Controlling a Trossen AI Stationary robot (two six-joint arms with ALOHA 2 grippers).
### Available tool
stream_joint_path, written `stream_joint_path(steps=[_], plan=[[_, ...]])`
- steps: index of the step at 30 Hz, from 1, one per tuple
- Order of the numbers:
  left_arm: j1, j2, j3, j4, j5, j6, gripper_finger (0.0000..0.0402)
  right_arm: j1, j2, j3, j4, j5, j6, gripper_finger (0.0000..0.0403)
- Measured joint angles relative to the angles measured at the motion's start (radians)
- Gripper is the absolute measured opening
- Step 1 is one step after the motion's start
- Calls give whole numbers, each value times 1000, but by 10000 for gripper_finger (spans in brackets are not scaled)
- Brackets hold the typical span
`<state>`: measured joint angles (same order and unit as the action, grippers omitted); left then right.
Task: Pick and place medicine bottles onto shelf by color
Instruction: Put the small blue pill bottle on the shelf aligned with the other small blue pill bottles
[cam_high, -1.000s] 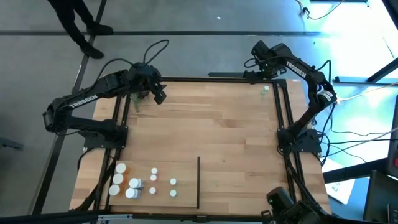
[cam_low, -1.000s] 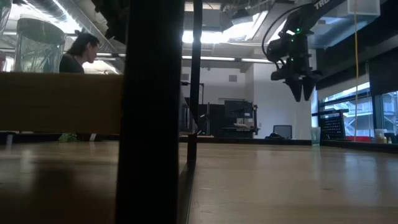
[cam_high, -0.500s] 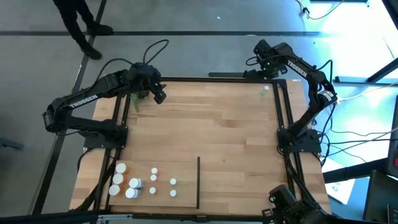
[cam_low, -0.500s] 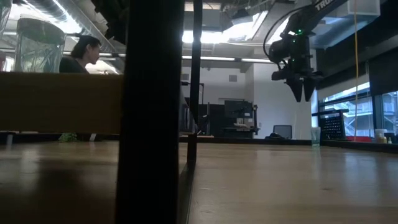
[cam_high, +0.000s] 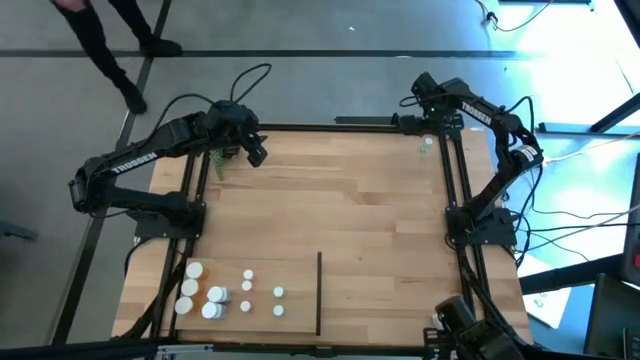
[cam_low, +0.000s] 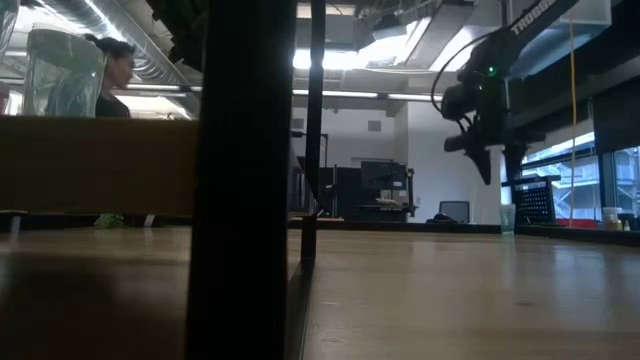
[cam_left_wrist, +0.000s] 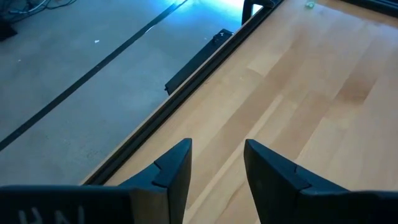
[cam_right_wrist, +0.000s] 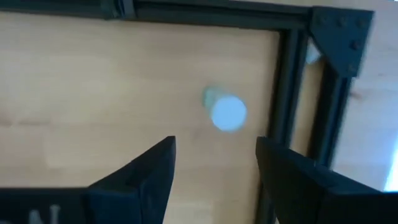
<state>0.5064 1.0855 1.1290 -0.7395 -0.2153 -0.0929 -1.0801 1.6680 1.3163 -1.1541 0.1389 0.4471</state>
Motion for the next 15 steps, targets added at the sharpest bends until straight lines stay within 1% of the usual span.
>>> stream_joint_path(steps=[6,10,15], plan=[[0,0,0,0,0,0,140,0,0,-83,140,22,42,225],[0,0,0,0,0,0,140,0,0,-112,169,27,43,225],[0,0,0,0,0,0,140,4,11,-113,170,69,42,225]])
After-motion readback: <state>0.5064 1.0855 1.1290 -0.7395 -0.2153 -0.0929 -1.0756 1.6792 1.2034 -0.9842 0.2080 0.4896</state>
